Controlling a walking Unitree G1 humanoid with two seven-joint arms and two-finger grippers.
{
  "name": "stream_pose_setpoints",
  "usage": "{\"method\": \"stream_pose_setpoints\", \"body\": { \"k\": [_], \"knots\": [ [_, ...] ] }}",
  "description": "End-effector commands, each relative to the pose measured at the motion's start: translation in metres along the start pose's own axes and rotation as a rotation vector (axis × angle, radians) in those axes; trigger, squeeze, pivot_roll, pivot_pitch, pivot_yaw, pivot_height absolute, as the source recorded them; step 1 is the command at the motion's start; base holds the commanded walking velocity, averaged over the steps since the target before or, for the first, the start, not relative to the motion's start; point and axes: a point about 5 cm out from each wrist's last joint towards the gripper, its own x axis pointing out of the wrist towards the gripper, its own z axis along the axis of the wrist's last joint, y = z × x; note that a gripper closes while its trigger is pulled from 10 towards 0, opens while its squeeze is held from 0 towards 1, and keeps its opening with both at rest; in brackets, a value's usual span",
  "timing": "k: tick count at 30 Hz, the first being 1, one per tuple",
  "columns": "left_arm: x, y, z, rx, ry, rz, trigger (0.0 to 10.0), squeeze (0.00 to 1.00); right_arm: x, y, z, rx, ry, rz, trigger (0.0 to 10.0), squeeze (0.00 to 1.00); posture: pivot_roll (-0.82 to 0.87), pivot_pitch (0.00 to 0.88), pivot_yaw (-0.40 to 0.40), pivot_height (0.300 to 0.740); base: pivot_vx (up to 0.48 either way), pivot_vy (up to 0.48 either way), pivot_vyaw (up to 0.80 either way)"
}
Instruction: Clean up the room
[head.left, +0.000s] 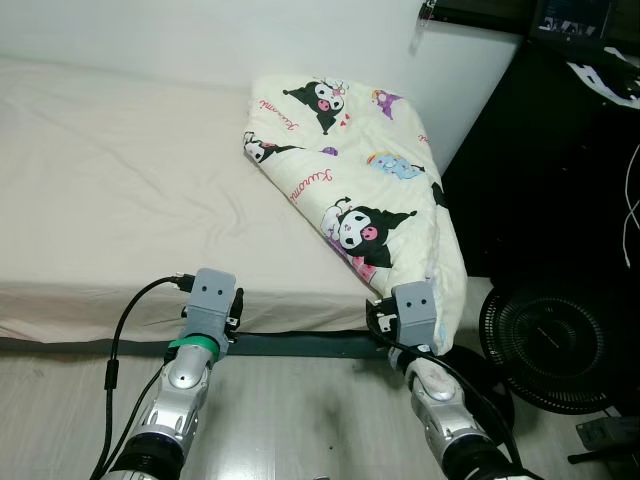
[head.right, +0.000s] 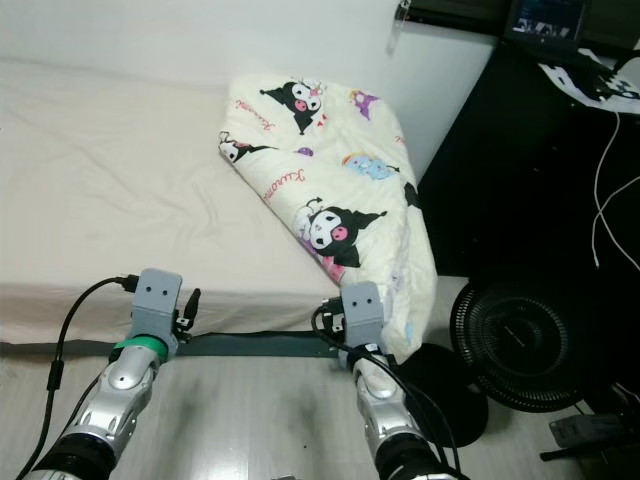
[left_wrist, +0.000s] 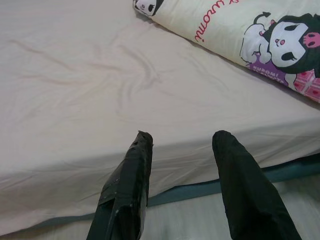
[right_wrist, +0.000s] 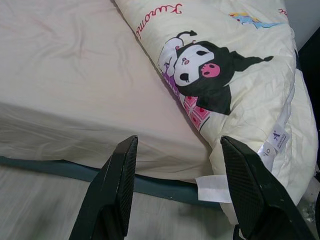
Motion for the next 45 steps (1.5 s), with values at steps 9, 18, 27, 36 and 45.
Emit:
{"method": "stream_pose_setpoints", "body": {
  "k": [9,18,27,36,45],
  "knots": [
    [-0.006,-0.004,-0.009,0.015,0.024,-0.02,10.0,0.0,0.001,0.0,-0.001,-0.008,0.018,0.002,10.0,0.0,0.09,0.043,-0.053,0.74,0.0,0.0,0.0],
    [-0.009,-0.005,-0.013,0.007,0.035,-0.019,10.0,0.0,0.0,0.001,-0.002,-0.008,0.018,0.006,10.0,0.0,0.09,0.044,-0.06,0.74,0.0,0.0,0.0],
    [-0.007,-0.01,-0.014,-0.08,0.064,-0.019,10.0,0.0,-0.001,-0.002,-0.002,-0.002,0.004,0.0,10.0,0.0,0.07,0.027,-0.054,0.74,0.0,0.0,0.0],
    [-0.006,-0.01,-0.01,-0.083,0.053,-0.03,10.0,0.0,-0.002,0.0,-0.002,0.012,-0.003,0.008,10.0,0.0,0.07,0.023,-0.049,0.74,0.0,0.0,0.0],
    [-0.005,-0.007,-0.008,-0.052,0.036,-0.028,10.0,0.0,-0.003,0.007,0.002,0.084,-0.045,0.06,10.0,0.0,0.07,0.012,-0.05,0.74,0.0,0.0,0.0]
  ]
}}
